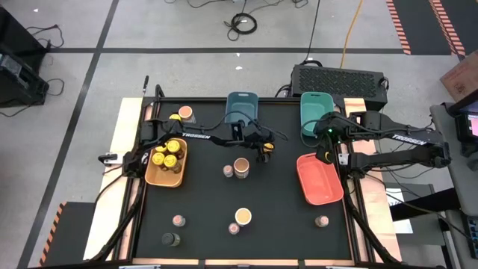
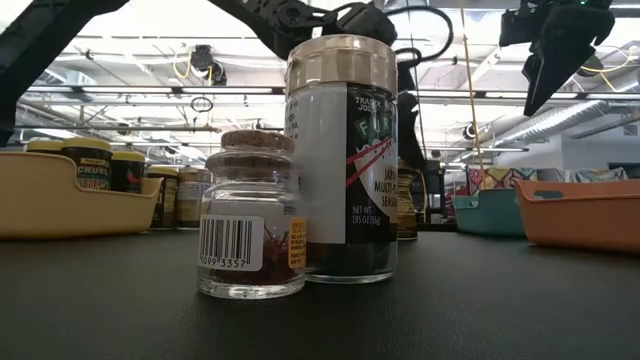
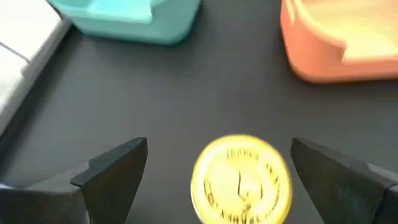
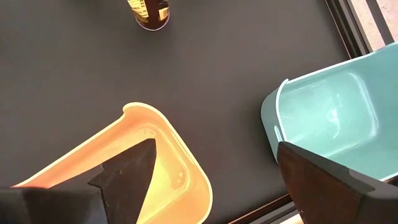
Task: Sort spices by type
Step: Put the yellow seasoning can into the yellow bin
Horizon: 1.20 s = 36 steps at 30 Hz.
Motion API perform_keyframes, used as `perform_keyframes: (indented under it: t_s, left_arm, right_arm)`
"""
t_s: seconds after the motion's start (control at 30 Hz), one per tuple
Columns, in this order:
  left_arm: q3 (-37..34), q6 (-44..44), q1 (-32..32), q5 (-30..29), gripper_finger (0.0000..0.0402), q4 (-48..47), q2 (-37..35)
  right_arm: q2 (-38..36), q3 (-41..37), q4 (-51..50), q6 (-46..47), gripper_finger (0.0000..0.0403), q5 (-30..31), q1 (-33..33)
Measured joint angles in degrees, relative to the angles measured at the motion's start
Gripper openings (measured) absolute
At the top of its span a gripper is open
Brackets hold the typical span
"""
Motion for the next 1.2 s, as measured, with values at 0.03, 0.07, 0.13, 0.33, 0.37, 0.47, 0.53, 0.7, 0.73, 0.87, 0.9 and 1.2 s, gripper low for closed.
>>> perform_keyframes:
  t_s: [0.03,0.07,0.13,0.33,0.37,0.47,0.53,0.7,0.73,0.87,0.9,1.2]
  left_arm:
    - [-0.36,0.00,0.00,0.00,0.0398,0.19,0.10]
    - [-0.46,0.02,0.00,0.01,0.0398,0.72,0.54]
    - [-0.46,0.00,0.04,0.02,0.0398,0.63,0.87]
    - [-0.53,0.02,0.10,0.13,0.0398,0.26,1.80]
    - [-0.53,0.02,0.09,0.13,0.0398,0.22,1.86]
    - [-0.53,-0.02,0.09,0.11,0.0396,0.45,1.81]
    - [-0.53,-0.02,0.07,-0.02,0.0387,0.41,1.81]
    - [-0.53,0.00,0.09,-0.09,0.0330,-0.39,1.81]
    - [-0.53,0.00,0.09,-0.11,0.0313,-0.86,1.81]
    - [-0.53,-0.02,0.09,-0.20,0.0246,-1.07,1.81]
    - [-0.53,0.00,0.09,-0.21,0.0244,-1.04,1.81]
    - [1.42,0.80,0.09,2.28,0.0244,-8.31,-4.58]
  right_arm:
    - [-0.01,0.01,0.00,0.00,0.0329,0.02,0.00]
    - [-0.02,0.00,0.01,0.00,0.0329,0.01,0.00]
    - [0.00,0.00,0.09,0.00,0.0329,0.00,0.00]
    - [0.00,0.00,0.31,0.10,0.0329,0.00,0.00]
    - [0.00,0.00,0.29,0.11,0.0329,0.00,0.00]
    - [0.00,0.00,0.31,0.17,0.0329,-0.02,-0.02]
    - [0.00,0.00,0.30,0.20,0.0329,0.00,0.00]
    - [0.00,0.00,0.28,0.83,0.0329,-0.02,0.00]
    - [0.00,0.00,0.28,0.96,0.0329,-0.02,0.00]
    - [0.00,0.00,0.28,1.03,0.0329,-0.02,0.00]
    - [0.00,0.00,0.27,1.03,0.0329,-0.02,0.00]
    - [0.00,0.00,0.23,1.07,0.0329,-0.02,-0.01]
